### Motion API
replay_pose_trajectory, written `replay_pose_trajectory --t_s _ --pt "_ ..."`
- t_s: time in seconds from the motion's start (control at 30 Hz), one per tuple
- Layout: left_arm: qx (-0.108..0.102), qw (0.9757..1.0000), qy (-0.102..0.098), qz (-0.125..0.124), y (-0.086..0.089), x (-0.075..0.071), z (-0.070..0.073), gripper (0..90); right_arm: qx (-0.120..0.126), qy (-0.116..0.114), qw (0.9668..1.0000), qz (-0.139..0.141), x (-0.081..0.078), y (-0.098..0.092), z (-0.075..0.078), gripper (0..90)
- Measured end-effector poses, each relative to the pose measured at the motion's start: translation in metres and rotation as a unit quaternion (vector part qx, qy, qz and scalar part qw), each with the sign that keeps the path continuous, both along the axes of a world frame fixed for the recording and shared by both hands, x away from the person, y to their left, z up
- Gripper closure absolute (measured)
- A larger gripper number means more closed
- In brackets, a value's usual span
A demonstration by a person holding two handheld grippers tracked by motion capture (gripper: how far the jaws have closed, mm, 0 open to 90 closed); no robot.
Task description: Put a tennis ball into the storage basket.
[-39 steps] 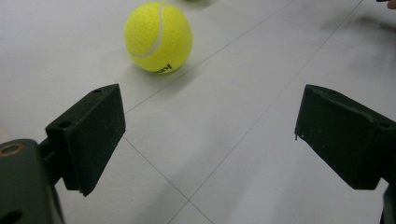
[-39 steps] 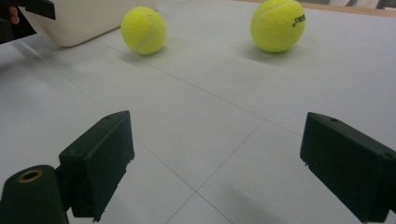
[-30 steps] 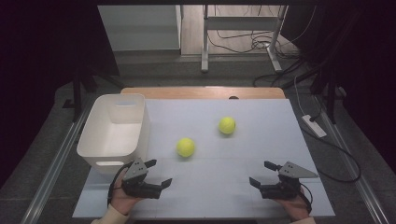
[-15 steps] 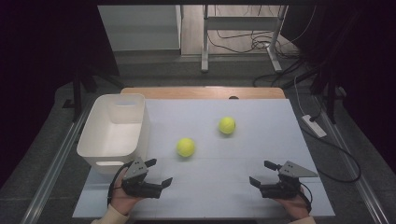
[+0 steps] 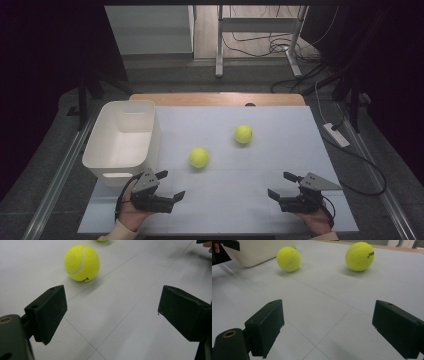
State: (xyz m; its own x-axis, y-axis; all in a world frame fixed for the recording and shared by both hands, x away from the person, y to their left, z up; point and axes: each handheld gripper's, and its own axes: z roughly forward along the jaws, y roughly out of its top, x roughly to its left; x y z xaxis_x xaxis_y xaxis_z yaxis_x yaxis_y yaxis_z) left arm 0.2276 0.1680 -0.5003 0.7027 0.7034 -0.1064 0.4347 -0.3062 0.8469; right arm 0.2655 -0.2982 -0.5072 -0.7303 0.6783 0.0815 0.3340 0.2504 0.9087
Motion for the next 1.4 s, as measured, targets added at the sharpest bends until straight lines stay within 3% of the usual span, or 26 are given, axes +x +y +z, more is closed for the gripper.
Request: replay_pose_trajectory --t_s 0.27,0.57,0.8,1.4 --pt "0.007 0.9997 0.014 0.018 -0.002 0.000 0.011 9.9 0.003 0.002 1.0000 0.005 -0.001 0.000 0.000 10.8" --pt "0.009 0.9998 0.008 0.016 -0.010 0.006 0.027 9.8 0.004 0.002 1.0000 0.008 0.000 0.000 -0.001 10.9" --pt "0.011 0.9996 0.019 0.015 -0.014 0.013 0.031 9.9 0.008 0.001 1.0000 0.006 0.000 -0.002 -0.002 11.1" --pt "0.013 0.9997 0.017 0.012 -0.023 0.025 0.044 9.8 0.006 0.001 1.0000 0.001 -0.002 -0.003 -0.002 11.2"
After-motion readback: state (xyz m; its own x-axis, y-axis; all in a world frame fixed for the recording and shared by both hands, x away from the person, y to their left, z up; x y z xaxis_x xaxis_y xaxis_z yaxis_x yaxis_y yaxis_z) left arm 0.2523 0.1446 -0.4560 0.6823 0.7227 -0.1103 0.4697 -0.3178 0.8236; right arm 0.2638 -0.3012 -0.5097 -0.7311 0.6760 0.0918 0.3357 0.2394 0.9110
